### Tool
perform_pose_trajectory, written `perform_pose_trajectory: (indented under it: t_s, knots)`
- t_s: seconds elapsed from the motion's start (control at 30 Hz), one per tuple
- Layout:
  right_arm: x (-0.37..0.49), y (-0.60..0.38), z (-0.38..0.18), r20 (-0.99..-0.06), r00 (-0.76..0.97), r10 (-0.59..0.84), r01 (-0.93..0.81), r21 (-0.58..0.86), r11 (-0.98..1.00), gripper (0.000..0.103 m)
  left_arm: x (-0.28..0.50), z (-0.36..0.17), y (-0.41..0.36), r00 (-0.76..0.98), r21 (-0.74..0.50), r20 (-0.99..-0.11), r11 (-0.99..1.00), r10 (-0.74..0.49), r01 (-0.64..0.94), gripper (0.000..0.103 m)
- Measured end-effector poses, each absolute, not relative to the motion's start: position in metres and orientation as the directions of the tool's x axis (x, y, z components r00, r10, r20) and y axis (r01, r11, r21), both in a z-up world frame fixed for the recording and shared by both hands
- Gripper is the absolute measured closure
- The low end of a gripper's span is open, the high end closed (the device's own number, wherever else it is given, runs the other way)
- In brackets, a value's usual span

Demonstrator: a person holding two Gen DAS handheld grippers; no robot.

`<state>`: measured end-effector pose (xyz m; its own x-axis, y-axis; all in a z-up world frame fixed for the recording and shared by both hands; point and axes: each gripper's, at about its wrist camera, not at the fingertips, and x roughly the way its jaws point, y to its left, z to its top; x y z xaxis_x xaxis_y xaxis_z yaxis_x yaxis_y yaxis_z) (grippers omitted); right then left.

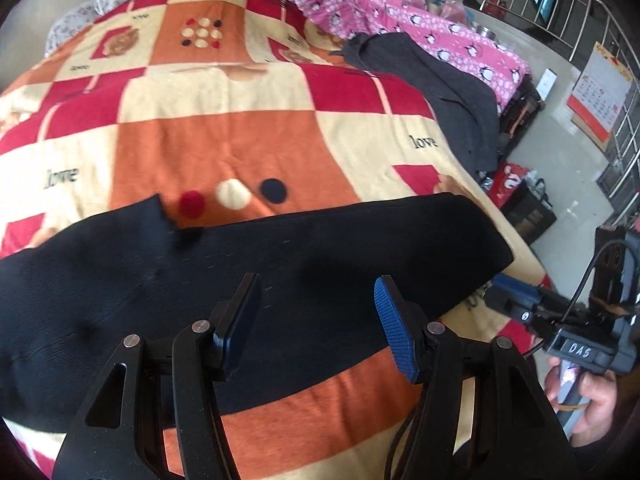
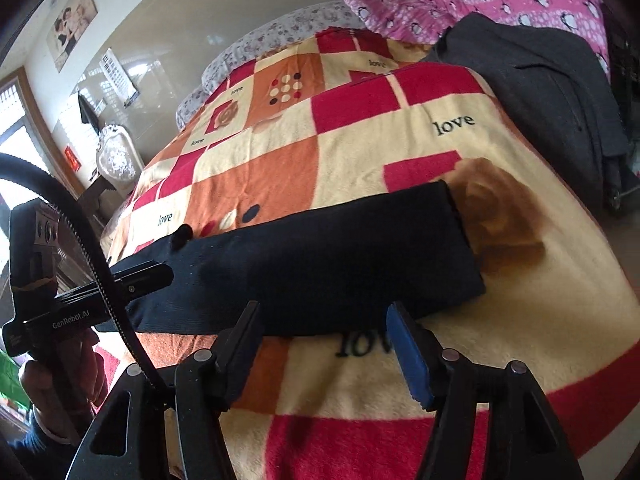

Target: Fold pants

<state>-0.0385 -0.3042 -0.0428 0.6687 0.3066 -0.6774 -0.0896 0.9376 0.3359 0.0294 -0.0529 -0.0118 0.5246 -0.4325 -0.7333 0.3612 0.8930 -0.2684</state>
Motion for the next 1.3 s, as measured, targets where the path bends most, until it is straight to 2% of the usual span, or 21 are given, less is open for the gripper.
perform_pose_trajectory:
  t_s: [0.1,0.2,0.27,0.73,0.9,0.97,1.03,1.3]
  knots:
    - [-0.043,-0.317,-0.047,-0.686,0.665,0.296,-0.055,0.351,0.935,0.042,0.046,-0.011,-0.068,0.466,-0.317,-0.739,0.862,-0.486,0.395,0.041]
    - [-0.048,-0.329,-0.048,-0.674,0.672,0.306,-0.046,0.375,0.926,0.042,0.066,-0.011,-0.083,0.398,-0.392,-0.726,0.813,-0.560,0.431,0.029]
    - [-0.048,-0.333,-0.047,-0.671,0.675,0.307,-0.041,0.381,0.924,0.042,0.080,-0.013,-0.094,0.364,-0.411,-0.729,0.795,-0.581,0.446,0.028]
    - [-0.020,-0.346,-0.056,-0.618,0.691,0.375,-0.095,0.436,0.895,0.038,0.154,-0.034,-0.174,0.198,-0.362,-0.792,0.705,-0.578,0.609,0.028]
    - [-0.018,-0.345,-0.056,-0.599,0.700,0.389,-0.117,0.441,0.890,0.032,0.160,-0.042,-0.190,0.126,-0.378,-0.783,0.626,-0.609,0.682,0.028]
    - [-0.018,-0.345,-0.056,-0.594,0.703,0.392,-0.126,0.438,0.890,0.032,0.163,-0.044,-0.194,0.092,-0.398,-0.775,0.596,-0.625,0.698,0.024]
    - [-0.018,-0.346,-0.056,-0.589,0.703,0.399,-0.137,0.439,0.888,0.032,0.163,-0.046,-0.197,0.061,-0.411,-0.767,0.563,-0.639,0.717,0.013]
    - [-0.016,-0.346,-0.059,-0.565,0.711,0.418,-0.183,0.426,0.886,0.032,0.152,-0.044,-0.211,0.055,-0.271,-0.829,0.486,-0.556,0.831,0.014]
